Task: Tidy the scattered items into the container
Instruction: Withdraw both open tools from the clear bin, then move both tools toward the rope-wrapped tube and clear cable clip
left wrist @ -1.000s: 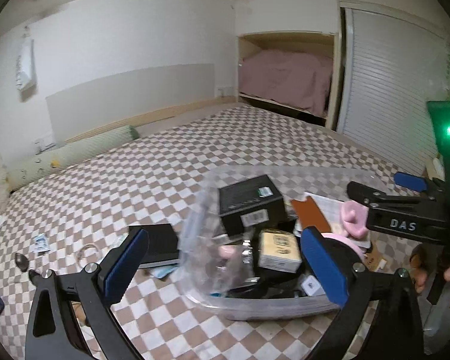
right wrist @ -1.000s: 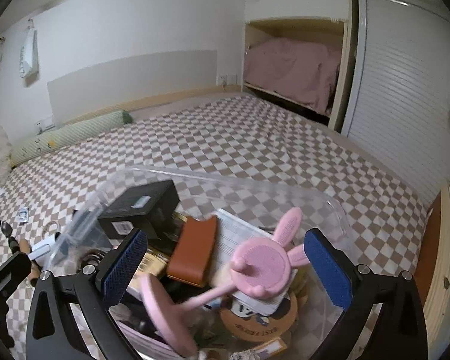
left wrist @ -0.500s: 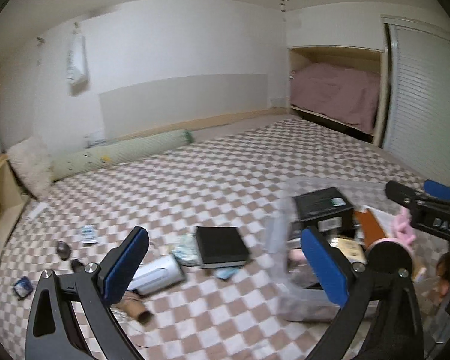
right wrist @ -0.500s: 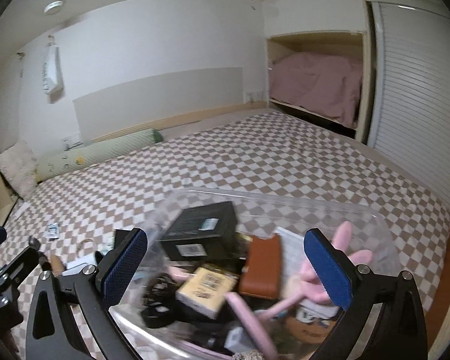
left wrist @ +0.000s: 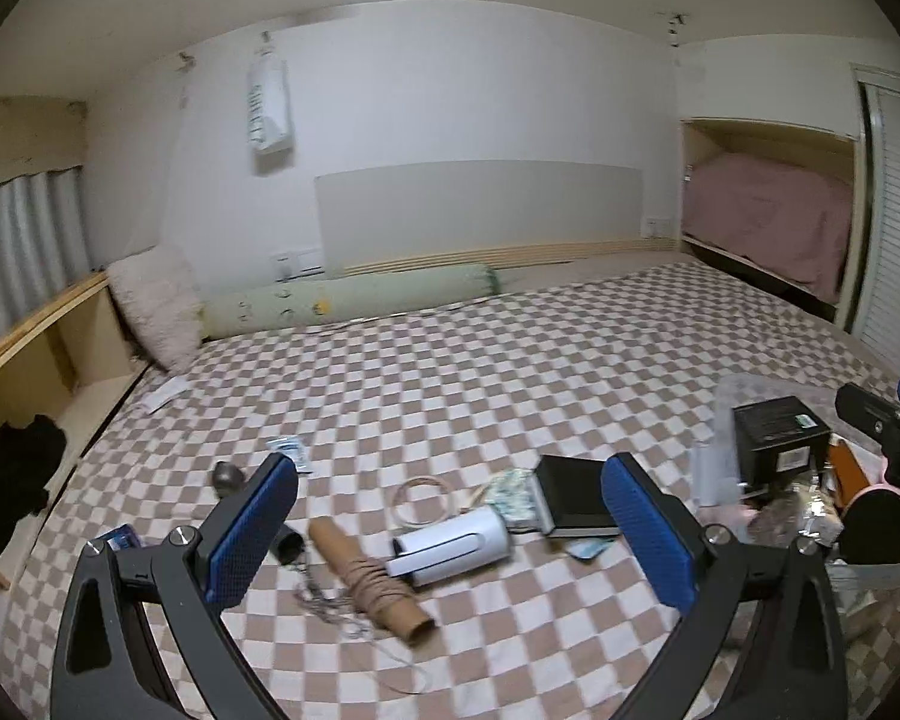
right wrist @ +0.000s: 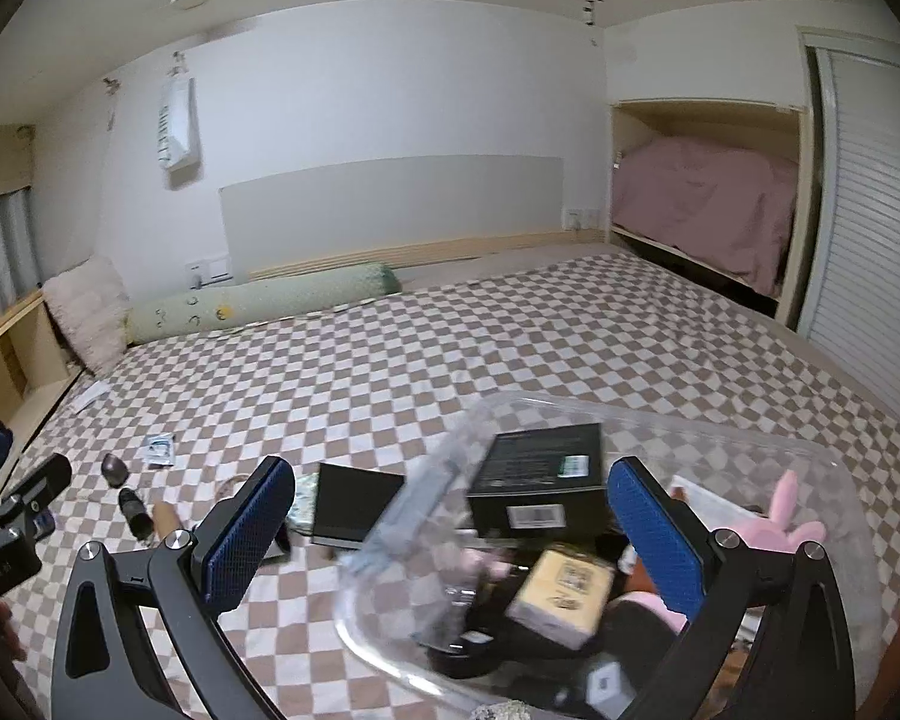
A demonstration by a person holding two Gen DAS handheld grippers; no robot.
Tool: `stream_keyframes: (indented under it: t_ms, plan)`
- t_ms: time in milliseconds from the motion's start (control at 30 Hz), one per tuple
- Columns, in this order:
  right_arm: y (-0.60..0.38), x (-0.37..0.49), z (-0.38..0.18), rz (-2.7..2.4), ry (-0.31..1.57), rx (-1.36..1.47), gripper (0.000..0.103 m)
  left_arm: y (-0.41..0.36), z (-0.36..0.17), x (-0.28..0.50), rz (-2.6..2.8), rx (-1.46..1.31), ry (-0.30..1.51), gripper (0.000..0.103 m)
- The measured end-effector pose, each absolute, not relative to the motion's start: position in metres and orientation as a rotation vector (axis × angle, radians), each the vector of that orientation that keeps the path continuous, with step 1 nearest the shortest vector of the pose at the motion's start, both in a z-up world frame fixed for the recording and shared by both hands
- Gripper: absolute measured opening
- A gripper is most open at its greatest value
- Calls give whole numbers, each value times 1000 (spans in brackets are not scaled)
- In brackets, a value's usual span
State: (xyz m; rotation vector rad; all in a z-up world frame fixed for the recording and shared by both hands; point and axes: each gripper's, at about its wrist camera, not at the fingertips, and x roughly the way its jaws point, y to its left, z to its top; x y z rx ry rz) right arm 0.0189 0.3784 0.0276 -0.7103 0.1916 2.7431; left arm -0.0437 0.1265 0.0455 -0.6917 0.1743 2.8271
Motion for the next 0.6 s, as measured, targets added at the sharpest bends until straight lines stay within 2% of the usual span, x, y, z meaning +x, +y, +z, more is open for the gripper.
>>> stream_keyframes:
  t_ms: [233, 400, 600]
  plan:
    - [338, -5, 20, 2816, 172, -734, 103, 75, 39, -55, 2904, -770, 109, 102]
    - [308, -27, 9, 2862, 148, -855, 103, 42, 28, -62, 2974, -813, 123, 102]
    - [274, -45, -23, 2898, 86, -1019, 103, -9, 10, -73, 3065, -901, 48, 102]
